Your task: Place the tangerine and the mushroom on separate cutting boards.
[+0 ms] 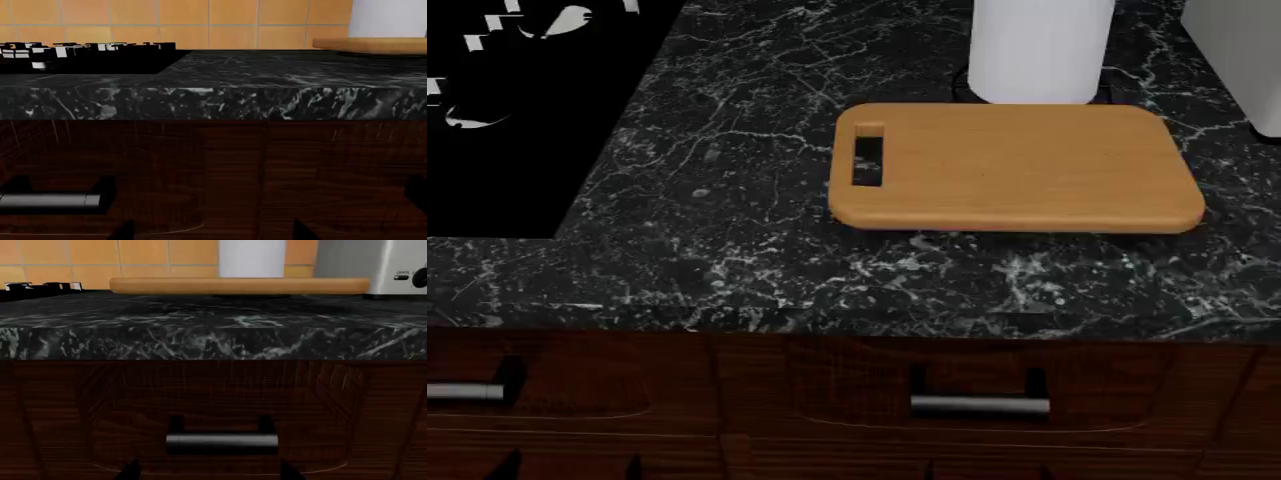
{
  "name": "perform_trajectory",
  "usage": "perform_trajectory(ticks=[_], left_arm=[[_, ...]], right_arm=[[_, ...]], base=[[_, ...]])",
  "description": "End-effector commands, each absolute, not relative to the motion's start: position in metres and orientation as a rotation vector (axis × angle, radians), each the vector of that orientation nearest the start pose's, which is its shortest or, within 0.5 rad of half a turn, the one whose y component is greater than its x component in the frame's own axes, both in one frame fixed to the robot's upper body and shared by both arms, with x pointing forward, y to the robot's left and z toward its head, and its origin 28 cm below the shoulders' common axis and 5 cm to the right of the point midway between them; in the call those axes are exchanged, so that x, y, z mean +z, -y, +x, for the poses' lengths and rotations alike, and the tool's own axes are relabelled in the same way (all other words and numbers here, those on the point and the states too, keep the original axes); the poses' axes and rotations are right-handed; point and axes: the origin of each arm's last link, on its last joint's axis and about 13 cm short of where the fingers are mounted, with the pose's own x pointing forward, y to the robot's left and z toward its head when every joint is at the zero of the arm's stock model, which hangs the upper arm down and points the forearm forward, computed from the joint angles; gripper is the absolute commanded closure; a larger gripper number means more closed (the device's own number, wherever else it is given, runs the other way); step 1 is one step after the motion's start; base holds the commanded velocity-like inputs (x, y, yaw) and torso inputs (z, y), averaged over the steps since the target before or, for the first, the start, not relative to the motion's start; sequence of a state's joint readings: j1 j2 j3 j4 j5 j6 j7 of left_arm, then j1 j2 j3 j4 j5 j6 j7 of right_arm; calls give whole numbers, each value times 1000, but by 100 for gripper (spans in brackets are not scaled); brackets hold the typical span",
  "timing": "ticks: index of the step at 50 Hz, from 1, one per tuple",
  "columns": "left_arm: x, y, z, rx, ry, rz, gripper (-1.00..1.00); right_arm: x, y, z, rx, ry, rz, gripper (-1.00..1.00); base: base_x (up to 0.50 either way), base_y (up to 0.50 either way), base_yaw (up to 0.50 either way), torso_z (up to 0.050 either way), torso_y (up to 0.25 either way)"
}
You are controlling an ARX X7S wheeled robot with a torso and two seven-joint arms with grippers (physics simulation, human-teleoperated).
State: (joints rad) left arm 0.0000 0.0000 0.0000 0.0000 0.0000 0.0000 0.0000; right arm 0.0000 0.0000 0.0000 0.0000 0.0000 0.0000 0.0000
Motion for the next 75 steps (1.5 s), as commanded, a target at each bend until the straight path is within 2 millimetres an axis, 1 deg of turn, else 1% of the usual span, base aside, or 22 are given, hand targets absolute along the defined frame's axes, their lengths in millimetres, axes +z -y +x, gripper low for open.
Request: perform_trajectory(ticks=[1,2,3,4,5,6,9,13,34,56,71,75], left_arm=[[14,-206,210,0,0,0,-100],[13,-205,210,1,0,1,-100],[13,-205,210,2,0,3,-100],[13,-205,211,3,4,6,-100],[13,-206,211,2,9,20,-100],[13,-206,211,6,12,36,-100],[13,-206,211,3,12,44,-100],[13,-206,211,7,9,41,-100],[13,-206,210,8,-6,15,-100],[13,-205,210,3,-15,11,-100],[13,-205,210,0,-19,7,-100],[13,-205,210,-1,-20,6,-100]], right_arm=[[12,96,211,0,0,0,-100],[22,91,223,-11,1,13,-100],[25,88,228,-14,-1,16,-100],[21,89,232,14,6,23,-100],[8,91,238,9,0,22,-100],[20,89,232,-2,-5,28,-100],[30,89,228,8,-4,25,-100],[30,88,230,8,-10,-6,-100],[23,90,229,-8,-16,-27,-100],[24,95,225,-30,-19,-11,-100],[23,95,226,-31,-20,-25,-100],[26,94,225,-30,-19,-27,-100]], base=[[0,0,0,0,0],[0,0,0,0,0],[0,0,0,0,0],[0,0,0,0,0],[0,0,0,0,0],[0,0,0,0,0],[0,0,0,0,0],[0,0,0,0,0],[0,-500,0,0,0],[0,-500,0,0,0],[0,-500,0,0,0],[0,-500,0,0,0]])
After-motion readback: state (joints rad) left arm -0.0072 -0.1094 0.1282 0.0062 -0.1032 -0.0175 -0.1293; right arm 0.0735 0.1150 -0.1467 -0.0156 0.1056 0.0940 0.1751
